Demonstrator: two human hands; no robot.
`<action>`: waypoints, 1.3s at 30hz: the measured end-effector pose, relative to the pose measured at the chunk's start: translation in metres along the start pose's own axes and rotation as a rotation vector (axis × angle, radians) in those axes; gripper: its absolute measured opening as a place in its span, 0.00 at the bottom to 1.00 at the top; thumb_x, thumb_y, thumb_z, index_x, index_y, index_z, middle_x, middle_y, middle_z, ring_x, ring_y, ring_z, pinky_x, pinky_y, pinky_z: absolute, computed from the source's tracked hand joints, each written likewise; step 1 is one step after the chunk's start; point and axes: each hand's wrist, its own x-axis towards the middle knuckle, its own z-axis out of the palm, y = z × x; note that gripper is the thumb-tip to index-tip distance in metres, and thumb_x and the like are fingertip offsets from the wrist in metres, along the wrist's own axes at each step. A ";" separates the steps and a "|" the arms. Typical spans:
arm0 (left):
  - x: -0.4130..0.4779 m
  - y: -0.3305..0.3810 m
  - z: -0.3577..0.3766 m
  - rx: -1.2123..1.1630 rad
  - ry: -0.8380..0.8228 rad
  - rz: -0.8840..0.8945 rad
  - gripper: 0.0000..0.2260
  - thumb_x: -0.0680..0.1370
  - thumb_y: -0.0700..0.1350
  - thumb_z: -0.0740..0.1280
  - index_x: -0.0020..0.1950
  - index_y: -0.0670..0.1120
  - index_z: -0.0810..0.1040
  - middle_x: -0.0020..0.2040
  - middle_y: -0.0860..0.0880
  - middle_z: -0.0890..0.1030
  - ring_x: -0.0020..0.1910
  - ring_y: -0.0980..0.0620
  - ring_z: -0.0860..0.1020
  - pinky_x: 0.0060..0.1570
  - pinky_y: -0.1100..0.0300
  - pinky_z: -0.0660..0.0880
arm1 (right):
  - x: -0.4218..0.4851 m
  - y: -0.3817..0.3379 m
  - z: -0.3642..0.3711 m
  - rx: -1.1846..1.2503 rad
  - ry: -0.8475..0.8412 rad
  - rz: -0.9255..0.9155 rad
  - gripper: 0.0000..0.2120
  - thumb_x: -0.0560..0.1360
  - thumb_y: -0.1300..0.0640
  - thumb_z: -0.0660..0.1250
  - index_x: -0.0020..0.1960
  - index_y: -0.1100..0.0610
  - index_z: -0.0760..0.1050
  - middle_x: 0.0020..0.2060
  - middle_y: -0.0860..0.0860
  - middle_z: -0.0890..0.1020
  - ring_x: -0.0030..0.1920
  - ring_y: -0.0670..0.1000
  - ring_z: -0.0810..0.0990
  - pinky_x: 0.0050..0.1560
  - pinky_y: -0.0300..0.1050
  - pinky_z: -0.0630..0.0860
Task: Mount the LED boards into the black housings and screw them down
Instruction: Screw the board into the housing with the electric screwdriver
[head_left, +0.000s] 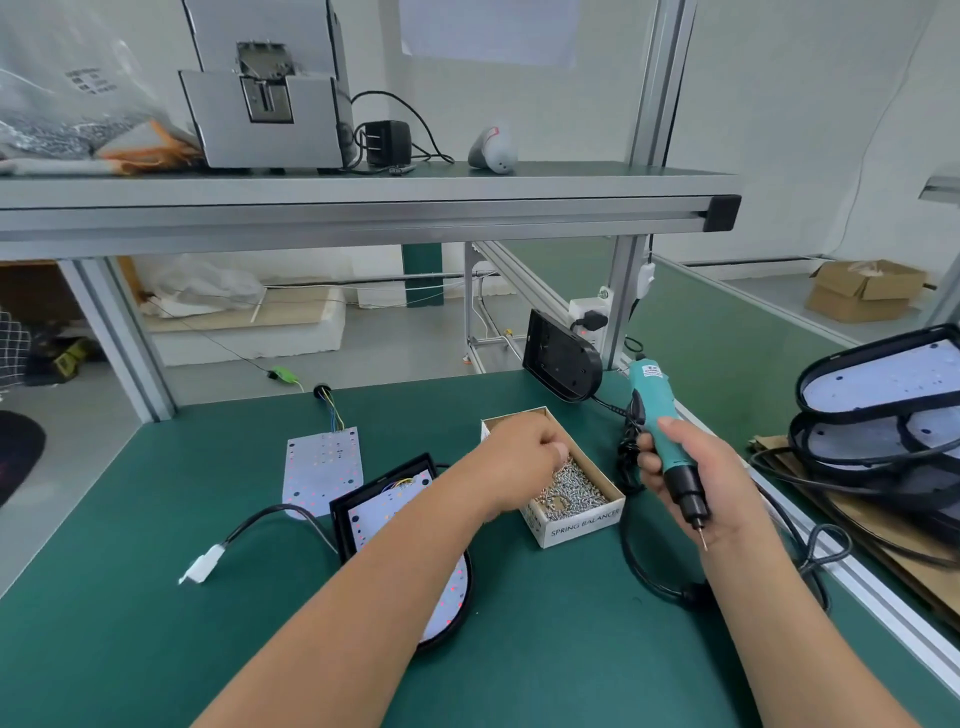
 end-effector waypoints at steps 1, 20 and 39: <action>-0.004 -0.001 -0.004 -0.154 -0.007 -0.026 0.08 0.85 0.42 0.63 0.51 0.41 0.79 0.44 0.44 0.76 0.41 0.49 0.72 0.41 0.55 0.76 | -0.001 0.001 0.002 0.008 0.006 0.000 0.07 0.82 0.58 0.66 0.57 0.61 0.76 0.40 0.55 0.80 0.31 0.49 0.76 0.29 0.39 0.76; -0.109 -0.091 -0.069 -1.346 -0.013 -0.329 0.04 0.82 0.37 0.62 0.47 0.41 0.73 0.41 0.44 0.76 0.30 0.54 0.65 0.21 0.67 0.62 | -0.028 0.030 0.074 0.276 0.122 -0.091 0.12 0.78 0.55 0.74 0.54 0.58 0.74 0.38 0.53 0.80 0.36 0.50 0.81 0.33 0.41 0.80; -0.119 -0.111 -0.067 -1.142 0.001 -0.197 0.05 0.83 0.37 0.68 0.48 0.40 0.80 0.45 0.43 0.80 0.32 0.55 0.71 0.25 0.66 0.67 | -0.035 0.035 0.172 0.570 -0.039 -0.077 0.08 0.76 0.55 0.73 0.51 0.55 0.76 0.35 0.48 0.73 0.34 0.48 0.72 0.36 0.41 0.73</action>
